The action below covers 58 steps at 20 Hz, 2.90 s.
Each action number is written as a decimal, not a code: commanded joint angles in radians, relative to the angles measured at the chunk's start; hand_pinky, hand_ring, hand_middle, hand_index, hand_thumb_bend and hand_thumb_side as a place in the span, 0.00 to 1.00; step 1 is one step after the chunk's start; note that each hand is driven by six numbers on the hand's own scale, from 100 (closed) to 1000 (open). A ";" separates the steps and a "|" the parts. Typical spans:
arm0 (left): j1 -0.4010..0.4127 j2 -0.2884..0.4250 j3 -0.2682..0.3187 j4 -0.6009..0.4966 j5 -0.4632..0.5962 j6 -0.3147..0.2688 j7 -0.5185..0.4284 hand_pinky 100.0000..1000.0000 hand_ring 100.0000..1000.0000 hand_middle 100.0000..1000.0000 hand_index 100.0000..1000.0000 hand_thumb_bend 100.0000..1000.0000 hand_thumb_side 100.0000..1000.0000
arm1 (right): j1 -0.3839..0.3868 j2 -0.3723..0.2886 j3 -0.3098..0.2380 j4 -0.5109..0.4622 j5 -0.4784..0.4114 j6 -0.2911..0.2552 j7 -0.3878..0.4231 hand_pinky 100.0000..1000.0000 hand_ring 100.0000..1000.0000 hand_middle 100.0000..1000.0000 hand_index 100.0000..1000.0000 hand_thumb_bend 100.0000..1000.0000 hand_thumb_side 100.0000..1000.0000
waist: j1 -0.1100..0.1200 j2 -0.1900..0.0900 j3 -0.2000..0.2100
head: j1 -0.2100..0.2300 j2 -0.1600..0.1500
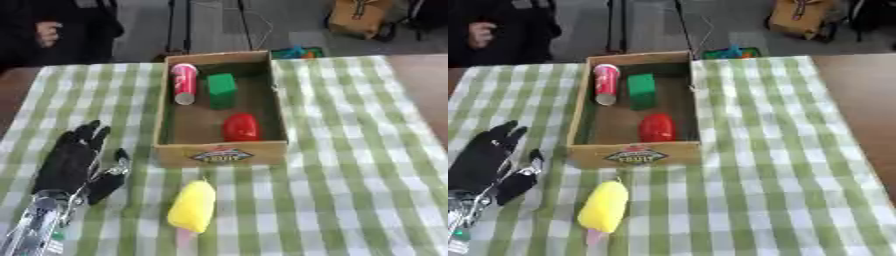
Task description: Pick up objects on the table and place them in the box.
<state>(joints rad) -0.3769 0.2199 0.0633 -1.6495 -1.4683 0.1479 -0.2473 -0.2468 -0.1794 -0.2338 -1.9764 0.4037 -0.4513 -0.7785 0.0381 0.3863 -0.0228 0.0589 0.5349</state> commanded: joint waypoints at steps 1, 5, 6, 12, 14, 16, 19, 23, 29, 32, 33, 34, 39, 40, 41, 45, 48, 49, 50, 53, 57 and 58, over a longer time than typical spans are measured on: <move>-0.007 0.029 0.013 0.001 -0.001 0.010 0.004 1.00 1.00 0.99 1.00 0.00 1.00 | -0.007 -0.010 -0.004 -0.024 0.000 -0.017 -0.013 0.35 0.37 0.24 0.39 0.00 0.73 | -0.003 -0.013 -0.001 | 0.004 -0.011; -0.006 0.032 0.019 0.001 0.000 0.018 0.005 1.00 1.00 0.98 1.00 0.00 1.00 | -0.006 -0.010 -0.004 -0.024 0.000 -0.016 -0.012 0.35 0.37 0.24 0.39 0.00 0.73 | -0.004 -0.012 0.000 | 0.006 -0.011; -0.006 0.033 0.020 0.001 0.001 0.020 0.005 1.00 1.00 0.98 1.00 0.00 1.00 | -0.006 -0.010 -0.004 -0.024 0.000 -0.016 -0.012 0.35 0.37 0.24 0.39 0.00 0.73 | -0.005 -0.012 0.000 | 0.007 -0.011; -0.003 0.037 0.030 0.009 0.002 0.031 -0.002 1.00 1.00 0.97 1.00 0.00 1.00 | -0.006 -0.010 -0.005 -0.024 -0.001 -0.017 -0.013 0.35 0.37 0.24 0.39 0.00 0.73 | -0.007 -0.012 0.000 | 0.012 -0.014; 0.000 0.039 0.032 0.011 0.003 0.032 -0.005 1.00 1.00 0.97 1.00 0.00 1.00 | -0.006 -0.010 -0.005 -0.024 -0.001 -0.017 -0.013 0.35 0.37 0.24 0.39 0.00 0.73 | -0.006 -0.011 0.000 | 0.012 -0.014; 0.005 0.040 0.033 0.013 0.011 0.033 -0.010 1.00 1.00 0.97 1.00 0.00 1.00 | -0.005 -0.010 -0.005 -0.024 -0.001 -0.017 -0.013 0.35 0.37 0.24 0.39 0.00 0.73 | -0.006 -0.011 0.002 | 0.012 -0.014; 0.010 0.041 0.033 0.014 0.023 0.033 -0.020 1.00 1.00 0.97 1.00 0.00 1.00 | -0.005 -0.010 -0.005 -0.024 -0.001 -0.017 -0.013 0.35 0.37 0.24 0.39 0.00 0.73 | -0.006 -0.010 0.003 | 0.013 -0.014; 0.016 0.042 0.034 0.013 0.028 0.035 -0.040 1.00 1.00 0.97 1.00 0.00 1.00 | -0.005 -0.010 -0.005 -0.024 -0.001 -0.016 -0.013 0.35 0.37 0.24 0.39 0.00 0.73 | -0.006 -0.010 0.003 | 0.013 -0.014; 0.020 0.044 0.036 0.005 0.059 0.034 -0.169 1.00 1.00 0.96 1.00 0.00 1.00 | -0.005 -0.010 -0.005 -0.024 -0.001 -0.016 -0.013 0.35 0.37 0.24 0.39 0.00 0.73 | -0.006 -0.009 0.004 | 0.014 -0.014; 0.017 0.053 0.036 -0.019 0.076 0.034 -0.252 1.00 1.00 0.96 1.00 0.00 1.00 | -0.003 -0.010 -0.006 -0.024 -0.001 -0.013 -0.013 0.35 0.37 0.24 0.39 0.00 0.73 | -0.004 -0.010 0.005 | 0.014 -0.013; 0.016 0.056 0.036 -0.027 0.080 0.035 -0.274 1.00 1.00 0.96 1.00 0.00 1.00 | -0.003 -0.010 -0.006 -0.024 -0.001 -0.012 -0.013 0.35 0.37 0.24 0.39 0.00 0.73 | -0.004 -0.010 0.005 | 0.014 -0.013; 0.016 0.058 0.037 -0.034 0.082 0.036 -0.290 1.00 1.00 0.96 1.00 0.00 1.00 | -0.003 -0.010 -0.006 -0.024 -0.001 -0.011 -0.013 0.35 0.37 0.24 0.39 0.00 0.73 | -0.004 -0.010 0.005 | 0.015 -0.013; 0.021 0.057 0.035 -0.048 0.086 0.037 -0.323 1.00 1.00 0.95 1.00 0.00 1.00 | -0.003 -0.010 -0.007 -0.024 -0.001 -0.011 -0.015 0.35 0.37 0.24 0.39 0.00 0.72 | -0.003 -0.009 0.004 | 0.015 -0.014; 0.023 0.057 0.034 -0.045 0.089 0.037 -0.324 1.00 1.00 0.95 1.00 0.00 1.00 | -0.003 -0.010 -0.007 -0.024 -0.001 -0.011 -0.015 0.35 0.37 0.24 0.39 0.00 0.72 | -0.003 -0.009 0.004 | 0.015 -0.014; 0.023 0.057 0.034 -0.044 0.092 0.038 -0.323 1.00 1.00 0.95 1.00 0.00 1.00 | -0.004 -0.010 -0.007 -0.024 0.000 -0.010 -0.016 0.35 0.37 0.24 0.39 0.00 0.72 | -0.003 -0.009 0.004 | 0.015 -0.014; 0.028 0.056 0.031 -0.032 0.100 0.040 -0.340 1.00 0.99 0.95 1.00 0.00 1.00 | -0.004 -0.010 -0.007 -0.024 0.000 -0.009 -0.016 0.36 0.37 0.24 0.39 0.00 0.72 | -0.002 -0.008 0.004 | 0.016 -0.014; 0.034 0.056 0.029 -0.034 0.103 0.040 -0.352 1.00 0.99 0.95 1.00 0.00 1.00 | -0.004 -0.010 -0.006 -0.024 0.000 -0.009 -0.015 0.35 0.37 0.24 0.39 0.00 0.72 | -0.002 -0.007 0.004 | 0.015 -0.013; 0.035 0.056 0.029 -0.034 0.102 0.040 -0.355 1.00 0.98 0.95 1.00 0.00 1.00 | -0.004 -0.010 -0.006 -0.024 0.000 -0.009 -0.015 0.35 0.37 0.24 0.39 0.00 0.73 | -0.003 -0.007 0.004 | 0.016 -0.014; 0.036 0.055 0.029 -0.034 0.101 0.041 -0.357 1.00 0.98 0.94 1.00 0.00 1.00 | -0.004 -0.010 -0.006 -0.024 0.000 -0.010 -0.014 0.35 0.37 0.24 0.39 0.00 0.73 | -0.003 -0.007 0.004 | 0.016 -0.014; 0.042 0.057 0.030 -0.033 0.084 0.047 -0.358 1.00 0.97 0.94 1.00 0.00 1.00 | -0.005 -0.011 -0.006 -0.024 0.000 -0.010 -0.014 0.35 0.37 0.24 0.40 0.00 0.73 | -0.004 -0.005 0.003 | 0.016 -0.015; 0.046 0.061 0.032 -0.028 0.067 0.054 -0.356 0.95 0.92 0.93 1.00 0.00 1.00 | -0.005 -0.011 -0.005 -0.024 -0.001 -0.011 -0.013 0.35 0.37 0.24 0.40 0.00 0.73 | -0.004 -0.005 0.003 | 0.015 -0.016; 0.047 0.062 0.032 -0.027 0.062 0.055 -0.355 0.95 0.92 0.93 1.00 0.00 1.00 | -0.005 -0.011 -0.005 -0.024 -0.001 -0.011 -0.013 0.35 0.37 0.24 0.40 0.00 0.73 | -0.004 -0.005 0.003 | 0.015 -0.016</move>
<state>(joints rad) -0.3592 0.2723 0.0994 -1.7034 -1.3995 0.1989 -0.5931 -0.2461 -0.1794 -0.2338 -1.9764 0.4034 -0.4475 -0.7783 0.0411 0.3894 -0.0187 0.0724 0.5270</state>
